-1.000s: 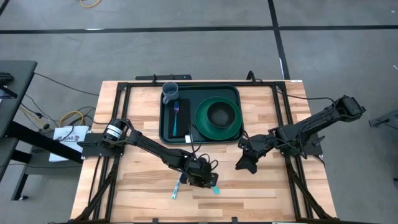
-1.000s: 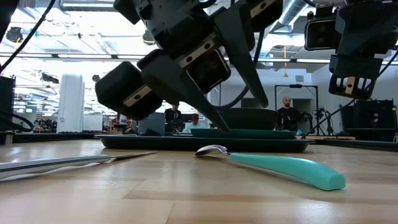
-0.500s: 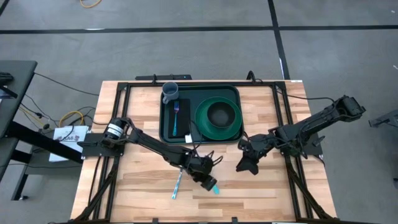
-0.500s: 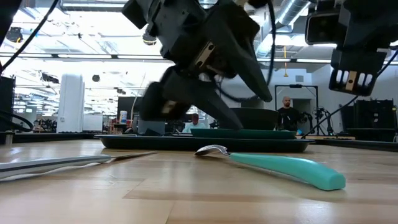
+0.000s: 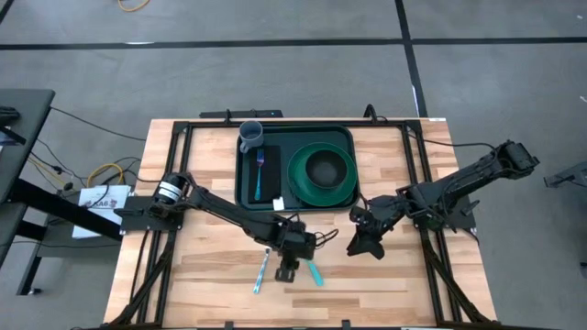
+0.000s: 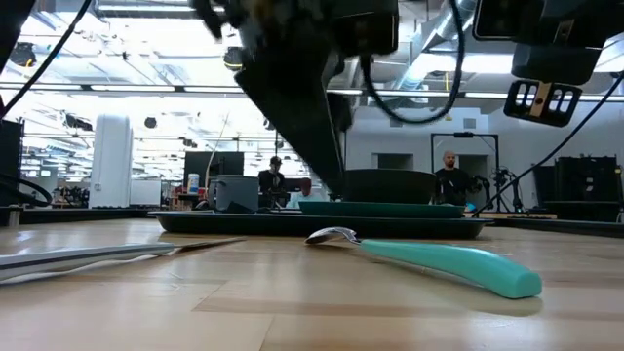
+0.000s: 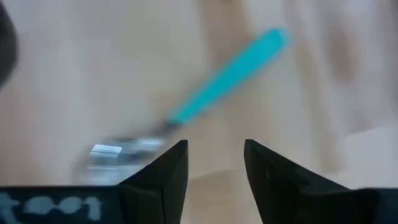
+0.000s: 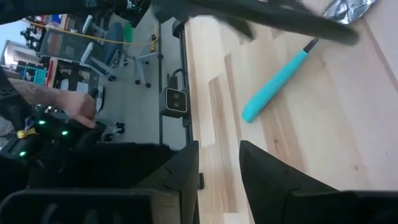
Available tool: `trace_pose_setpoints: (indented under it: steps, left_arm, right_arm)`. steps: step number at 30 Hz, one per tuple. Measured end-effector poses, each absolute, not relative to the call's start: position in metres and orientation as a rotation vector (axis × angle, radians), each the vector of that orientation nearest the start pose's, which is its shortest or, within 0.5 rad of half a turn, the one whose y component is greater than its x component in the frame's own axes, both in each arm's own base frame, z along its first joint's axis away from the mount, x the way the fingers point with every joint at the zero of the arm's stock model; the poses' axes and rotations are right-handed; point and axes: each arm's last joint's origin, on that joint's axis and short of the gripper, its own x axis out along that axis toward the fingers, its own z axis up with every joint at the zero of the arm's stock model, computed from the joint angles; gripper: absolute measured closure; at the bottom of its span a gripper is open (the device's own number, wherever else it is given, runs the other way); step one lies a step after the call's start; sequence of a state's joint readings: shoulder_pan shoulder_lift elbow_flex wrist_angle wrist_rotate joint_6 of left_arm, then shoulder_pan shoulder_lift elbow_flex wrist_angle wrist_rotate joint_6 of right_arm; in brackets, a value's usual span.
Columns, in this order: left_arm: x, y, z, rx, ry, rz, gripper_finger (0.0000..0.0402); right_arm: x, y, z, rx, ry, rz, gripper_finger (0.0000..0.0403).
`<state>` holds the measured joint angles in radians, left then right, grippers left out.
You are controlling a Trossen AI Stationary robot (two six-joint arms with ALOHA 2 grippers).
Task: Set up tray
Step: Put the blue spoon to the right of the blue fork on the black napkin
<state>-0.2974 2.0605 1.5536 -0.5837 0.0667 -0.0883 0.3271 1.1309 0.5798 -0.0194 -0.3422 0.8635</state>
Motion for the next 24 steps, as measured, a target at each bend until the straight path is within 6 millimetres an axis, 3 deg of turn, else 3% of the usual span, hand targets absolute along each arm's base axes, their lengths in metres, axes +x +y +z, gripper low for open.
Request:
trace_pose_setpoints:
  steps: [4, 11, 15, 24]
  left_arm:
    - [0.421, -0.119, 0.205, 0.326, 1.035, -0.216, 0.0258]
    - [0.422, -0.097, 0.206, 0.529, 1.096, -0.313, 0.0258]
    - [0.418, -0.101, 0.204, 0.674, 1.104, -0.435, 0.0258]
    - [0.416, -0.116, 0.203, 0.831, 1.054, -0.535, 0.0258]
  right_arm:
    - [0.212, 0.082, 0.214, 0.820, 0.832, 0.353, 0.0294]
    - [0.212, 0.083, 0.214, 0.893, 0.855, 0.330, 0.0294]
    - [0.211, 0.083, 0.213, 0.906, 0.877, 0.334, 0.0294]
    - [0.211, 0.083, 0.212, 0.945, 0.898, 0.305, 0.0294]
